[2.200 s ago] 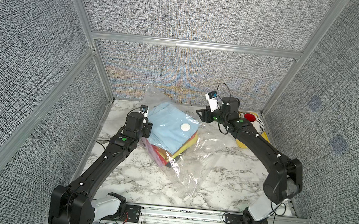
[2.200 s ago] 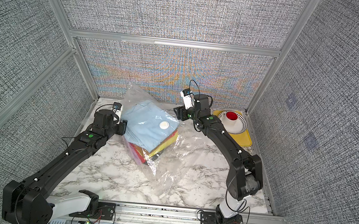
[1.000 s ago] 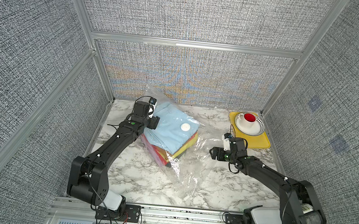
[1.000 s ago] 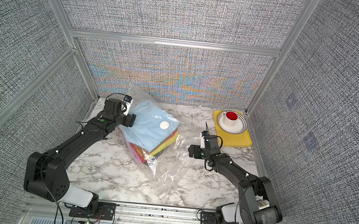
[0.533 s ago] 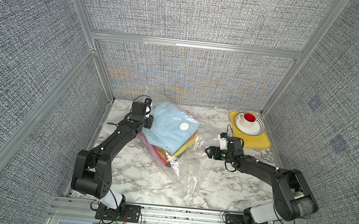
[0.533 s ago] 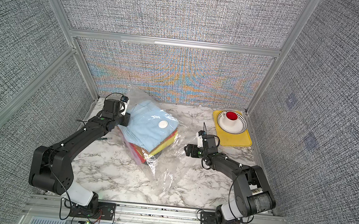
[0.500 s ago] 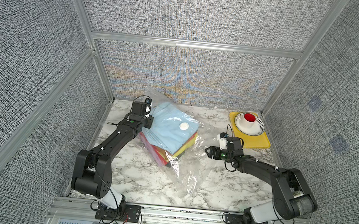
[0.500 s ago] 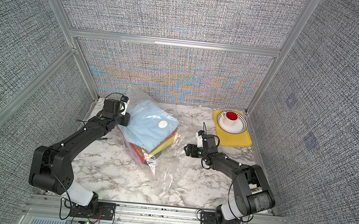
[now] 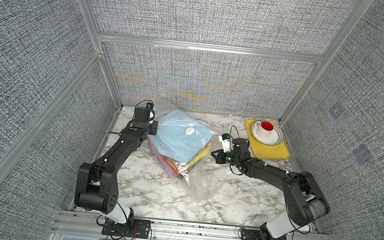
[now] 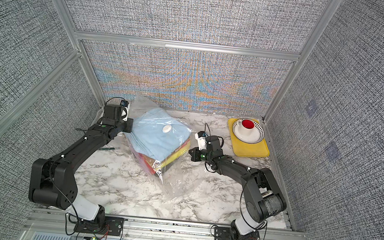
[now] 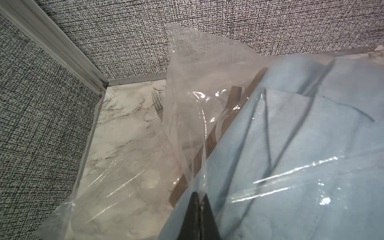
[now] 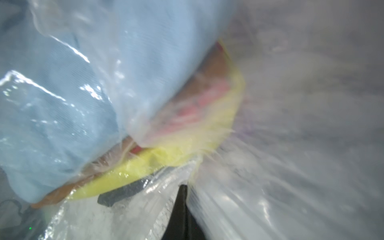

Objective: Take the trousers out of the vacuum bag
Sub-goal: Adjust the vacuum bag at the center of the board.

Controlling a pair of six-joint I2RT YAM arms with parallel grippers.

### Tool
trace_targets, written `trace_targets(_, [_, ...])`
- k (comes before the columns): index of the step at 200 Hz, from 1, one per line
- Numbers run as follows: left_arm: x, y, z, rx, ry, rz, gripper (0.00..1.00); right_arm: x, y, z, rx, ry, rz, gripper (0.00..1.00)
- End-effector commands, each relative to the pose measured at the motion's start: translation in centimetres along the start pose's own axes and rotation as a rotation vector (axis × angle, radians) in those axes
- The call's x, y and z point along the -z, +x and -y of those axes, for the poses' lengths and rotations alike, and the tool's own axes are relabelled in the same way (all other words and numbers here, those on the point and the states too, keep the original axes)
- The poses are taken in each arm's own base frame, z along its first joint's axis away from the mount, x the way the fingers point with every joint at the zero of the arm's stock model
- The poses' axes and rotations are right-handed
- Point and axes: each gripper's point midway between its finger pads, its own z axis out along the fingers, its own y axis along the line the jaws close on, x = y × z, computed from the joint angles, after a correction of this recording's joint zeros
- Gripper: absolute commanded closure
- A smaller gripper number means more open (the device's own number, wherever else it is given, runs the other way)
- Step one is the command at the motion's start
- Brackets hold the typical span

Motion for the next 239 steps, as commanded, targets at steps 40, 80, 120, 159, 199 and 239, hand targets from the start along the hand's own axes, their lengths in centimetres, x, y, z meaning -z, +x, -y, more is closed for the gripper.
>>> trace_targets(40, [2.6, -1.8, -5.9, 0.085, -0.188, 0.057, 1.00, -2.6, -1.4, -3.6, 0.057, -0.077, -0.014, 1.00])
trace_targets(80, [4.1, -2.6, -8.5, 0.143, -0.252, 0.093, 1.00, -3.6, -1.9, -4.5, 0.073, -0.094, -0.024, 1.00])
trace_targets(120, [4.8, -2.9, -9.4, 0.171, -0.265, 0.111, 1.00, -4.7, -2.7, -5.9, 0.100, -0.118, -0.031, 1.00])
trace_targets(159, [5.2, -2.5, -9.8, 0.184, -0.289, 0.113, 1.00, -4.8, -2.6, -6.8, 0.126, -0.122, -0.051, 1.00])
trace_targets(199, [4.2, -2.6, -6.5, 0.113, -0.126, 0.099, 0.85, -2.3, -1.6, -6.6, 0.139, -0.083, -0.062, 0.74])
trace_targets(239, [4.1, -3.3, -1.9, 0.019, -0.016, 0.107, 0.45, 2.3, 0.0, -5.4, 0.169, 0.031, -0.068, 0.28])
